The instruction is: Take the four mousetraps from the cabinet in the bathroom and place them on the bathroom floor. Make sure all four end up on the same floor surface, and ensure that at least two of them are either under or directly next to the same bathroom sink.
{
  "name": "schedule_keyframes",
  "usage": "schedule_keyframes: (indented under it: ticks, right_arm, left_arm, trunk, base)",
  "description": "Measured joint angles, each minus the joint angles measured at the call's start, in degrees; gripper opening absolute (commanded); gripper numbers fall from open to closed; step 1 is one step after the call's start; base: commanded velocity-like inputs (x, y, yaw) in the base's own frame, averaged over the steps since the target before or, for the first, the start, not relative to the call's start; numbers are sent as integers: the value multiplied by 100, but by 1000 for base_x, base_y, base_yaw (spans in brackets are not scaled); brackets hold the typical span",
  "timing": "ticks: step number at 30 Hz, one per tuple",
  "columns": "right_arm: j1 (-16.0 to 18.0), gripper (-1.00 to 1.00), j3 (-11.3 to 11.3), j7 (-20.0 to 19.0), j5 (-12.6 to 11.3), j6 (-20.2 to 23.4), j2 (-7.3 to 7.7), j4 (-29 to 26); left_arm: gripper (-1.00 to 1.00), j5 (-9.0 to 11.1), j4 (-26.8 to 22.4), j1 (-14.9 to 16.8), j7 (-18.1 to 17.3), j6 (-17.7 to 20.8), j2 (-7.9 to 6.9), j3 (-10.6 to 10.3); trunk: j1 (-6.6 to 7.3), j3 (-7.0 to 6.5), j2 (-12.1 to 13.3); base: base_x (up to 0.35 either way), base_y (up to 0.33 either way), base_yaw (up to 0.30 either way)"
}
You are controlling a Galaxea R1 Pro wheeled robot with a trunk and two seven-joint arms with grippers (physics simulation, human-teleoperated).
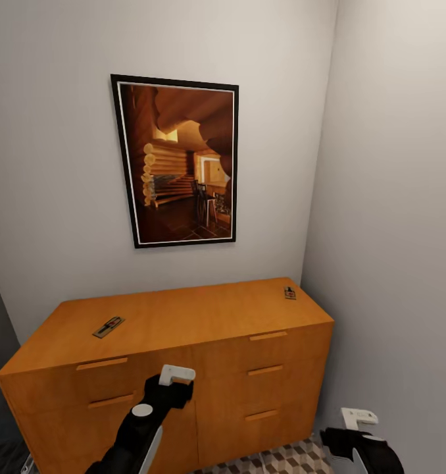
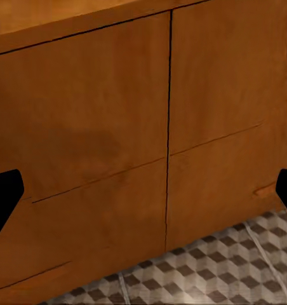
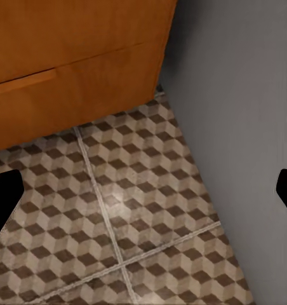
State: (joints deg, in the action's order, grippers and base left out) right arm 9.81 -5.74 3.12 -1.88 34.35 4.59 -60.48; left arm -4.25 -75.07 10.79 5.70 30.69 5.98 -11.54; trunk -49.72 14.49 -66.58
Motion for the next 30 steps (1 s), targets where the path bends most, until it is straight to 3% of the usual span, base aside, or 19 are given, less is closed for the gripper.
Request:
schedule_keyframes:
  ticks: [2, 3, 6, 11, 17, 22, 24, 30]
  right_arm:
    - [0, 100, -23, 3, 2, 54, 0, -146]
    - [1, 100, -46, 17, 7, 127, 3, -398]
    - [0, 100, -60, 38, 6, 229, 2, -589]
    - [0, 100, -78, 116, 9, 532, 0, -986]
    - [-1, 100, -89, 223, 7, 602, 2, -1193]
    - [-12, 100, -98, 387, 7, 717, 4, -1336]
    - [50, 100, -103, 516, 8, 827, 4, -1387]
    - [750, 100, -88, 935, 17, 1006, -28, -1516]
  left_arm:
    - [100, -2, -260, 2, 1, 145, 15, -104]
    - [100, -8, -693, 21, 6, 326, 48, -225]
    - [100, -18, -961, 40, 14, 399, 97, -271]
    - [100, -40, -1185, 90, 21, 493, 202, -308]
    - [100, -45, -1223, 172, 25, 630, 260, -313]
    - [100, -49, -1224, 457, 43, 764, 302, -315]
    - [100, -53, -1215, 653, 52, 799, 306, -312]
    - [100, -96, -1164, 1196, 84, 876, 280, -284]
  trunk:
    - [0, 0, 0]
    - [0, -1, -1]
    - [0, 0, 0]
    - [0, 0, 0]
    - [0, 0, 0]
    - [0, 0, 0]
    - [0, 0, 0]
    - [0, -1, 0]
  base:
    - [0, 0, 0]
    - [0, 0, 0]
    - [0, 0, 0]
    - [0, 0, 0]
    - [0, 0, 0]
    - [0, 0, 0]
    - [0, 0, 0]
    - [0, 0, 0]
